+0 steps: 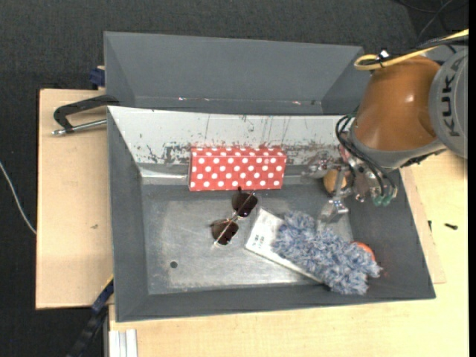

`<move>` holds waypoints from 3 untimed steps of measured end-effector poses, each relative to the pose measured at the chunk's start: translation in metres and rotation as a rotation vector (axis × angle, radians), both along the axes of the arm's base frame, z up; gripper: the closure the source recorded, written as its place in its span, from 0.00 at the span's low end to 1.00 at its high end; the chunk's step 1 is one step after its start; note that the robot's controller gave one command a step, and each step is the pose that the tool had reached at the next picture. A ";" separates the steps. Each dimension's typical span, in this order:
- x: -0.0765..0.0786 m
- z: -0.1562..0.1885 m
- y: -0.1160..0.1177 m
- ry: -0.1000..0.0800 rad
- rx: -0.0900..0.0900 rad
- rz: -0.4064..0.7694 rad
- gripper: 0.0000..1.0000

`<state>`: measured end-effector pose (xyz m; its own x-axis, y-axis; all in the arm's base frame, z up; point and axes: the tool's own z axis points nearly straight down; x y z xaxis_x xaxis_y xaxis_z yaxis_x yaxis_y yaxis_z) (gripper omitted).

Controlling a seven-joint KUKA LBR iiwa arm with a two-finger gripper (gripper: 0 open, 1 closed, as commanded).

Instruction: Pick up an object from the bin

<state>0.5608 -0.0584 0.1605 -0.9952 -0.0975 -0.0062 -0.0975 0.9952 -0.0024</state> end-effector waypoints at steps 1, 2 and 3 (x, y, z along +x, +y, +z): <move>0.002 -0.040 0.012 0.003 0.004 -0.019 0.00; -0.019 -0.081 -0.014 -0.015 0.004 0.199 1.00; -0.019 -0.081 -0.014 -0.015 0.003 0.200 1.00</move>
Offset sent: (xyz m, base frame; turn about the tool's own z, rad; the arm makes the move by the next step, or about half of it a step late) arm -0.0268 -0.0176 -0.0905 -0.1993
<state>0.5422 -0.0727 0.0796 -0.9559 -0.2930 -0.0212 -0.2930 0.9561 -0.0024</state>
